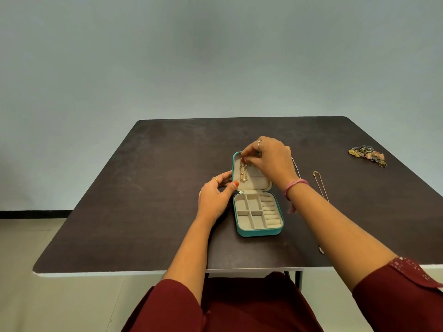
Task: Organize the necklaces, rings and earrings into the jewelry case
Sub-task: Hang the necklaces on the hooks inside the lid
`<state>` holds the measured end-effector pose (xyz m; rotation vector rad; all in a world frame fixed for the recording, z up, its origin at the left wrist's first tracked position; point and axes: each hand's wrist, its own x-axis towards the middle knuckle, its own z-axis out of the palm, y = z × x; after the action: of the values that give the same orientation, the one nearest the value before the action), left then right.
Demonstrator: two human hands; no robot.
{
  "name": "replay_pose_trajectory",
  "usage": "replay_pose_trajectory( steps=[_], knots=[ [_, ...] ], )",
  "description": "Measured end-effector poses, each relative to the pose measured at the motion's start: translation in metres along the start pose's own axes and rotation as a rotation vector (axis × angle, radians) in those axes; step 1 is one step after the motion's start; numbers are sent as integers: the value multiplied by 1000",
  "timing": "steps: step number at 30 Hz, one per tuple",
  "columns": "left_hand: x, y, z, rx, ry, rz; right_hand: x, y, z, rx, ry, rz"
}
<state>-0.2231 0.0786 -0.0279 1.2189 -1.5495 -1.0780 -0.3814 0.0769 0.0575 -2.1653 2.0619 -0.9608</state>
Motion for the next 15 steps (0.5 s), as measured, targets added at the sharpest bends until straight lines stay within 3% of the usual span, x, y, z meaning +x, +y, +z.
replay_pose_trajectory(
  steps=[6,15],
  knots=[
    [-1,2,-1,-12,4,10,8,0,-3,116,-26,74],
    [-3,4,-2,-49,-3,-5,21,0,-11,425,-225,308]
  ],
)
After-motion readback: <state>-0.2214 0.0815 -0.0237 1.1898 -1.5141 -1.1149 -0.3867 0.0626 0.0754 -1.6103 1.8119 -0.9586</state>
